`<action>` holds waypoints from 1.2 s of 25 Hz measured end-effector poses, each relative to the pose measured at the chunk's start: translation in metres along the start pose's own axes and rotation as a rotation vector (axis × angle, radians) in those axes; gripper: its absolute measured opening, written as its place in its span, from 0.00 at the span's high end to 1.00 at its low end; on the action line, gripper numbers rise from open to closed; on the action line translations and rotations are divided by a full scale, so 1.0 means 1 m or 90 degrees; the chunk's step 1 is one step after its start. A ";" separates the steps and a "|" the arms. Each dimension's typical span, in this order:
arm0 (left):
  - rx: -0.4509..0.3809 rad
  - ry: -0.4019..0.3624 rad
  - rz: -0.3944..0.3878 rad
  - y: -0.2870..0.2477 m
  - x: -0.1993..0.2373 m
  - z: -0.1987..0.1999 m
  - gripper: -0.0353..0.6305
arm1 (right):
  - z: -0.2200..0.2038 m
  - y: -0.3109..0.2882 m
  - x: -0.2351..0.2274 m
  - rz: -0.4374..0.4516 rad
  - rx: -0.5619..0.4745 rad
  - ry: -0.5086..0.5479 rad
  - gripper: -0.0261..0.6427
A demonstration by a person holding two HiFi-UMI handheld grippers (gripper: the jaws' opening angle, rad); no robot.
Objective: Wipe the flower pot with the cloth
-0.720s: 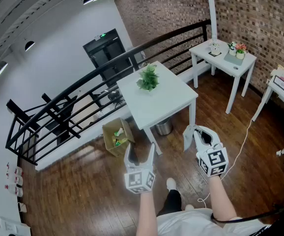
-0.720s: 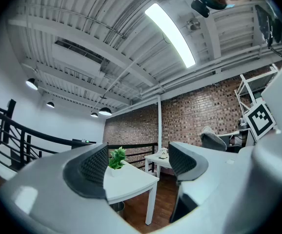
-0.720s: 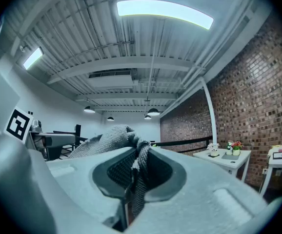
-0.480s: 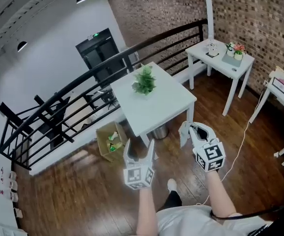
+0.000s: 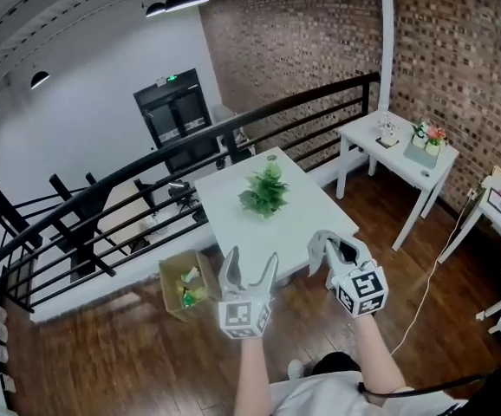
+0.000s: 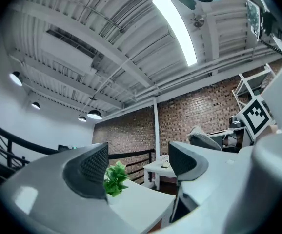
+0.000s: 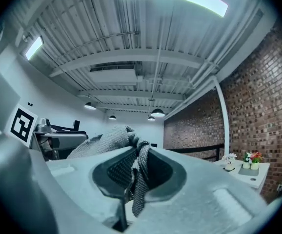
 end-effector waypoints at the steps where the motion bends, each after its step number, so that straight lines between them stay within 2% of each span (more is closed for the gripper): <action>1: 0.014 0.014 -0.007 -0.007 0.010 -0.010 0.35 | -0.006 -0.013 0.003 0.016 0.009 -0.002 0.94; 4: 0.067 0.027 -0.009 -0.031 0.030 -0.038 0.35 | -0.020 -0.041 -0.006 0.036 0.031 -0.016 0.93; 9: 0.064 0.036 0.019 -0.080 0.056 -0.049 0.35 | -0.024 -0.091 -0.057 0.019 -0.002 -0.035 0.94; 13: 0.084 0.016 0.071 -0.124 0.091 -0.052 0.35 | -0.033 -0.161 -0.089 0.080 -0.012 -0.132 0.93; 15: 0.086 0.017 0.093 -0.150 0.107 -0.051 0.35 | -0.022 -0.197 -0.110 0.105 -0.041 -0.145 0.93; 19: 0.089 0.055 0.147 -0.183 0.137 -0.071 0.35 | -0.011 -0.251 -0.139 0.144 -0.090 -0.121 0.93; 23: 0.098 0.133 0.201 -0.203 0.163 -0.102 0.33 | -0.036 -0.293 -0.154 0.193 -0.071 -0.131 0.93; 24: 0.106 0.137 0.216 -0.204 0.166 -0.109 0.33 | -0.044 -0.300 -0.158 0.202 -0.064 -0.137 0.93; 27: 0.160 0.098 0.257 -0.207 0.168 -0.129 0.26 | -0.062 -0.311 -0.171 0.215 -0.050 -0.172 0.93; 30: 0.211 0.090 0.240 -0.215 0.168 -0.157 0.22 | -0.084 -0.323 -0.180 0.212 -0.032 -0.213 0.93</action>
Point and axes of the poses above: the fingertips, and each gripper's own axes: y backward along the fingers, x to its left, z out of its top, the point moved 8 cm from there along y, backward along the fingers, and after that the axes turned 14 degrees about y, right-handed, at the moved point
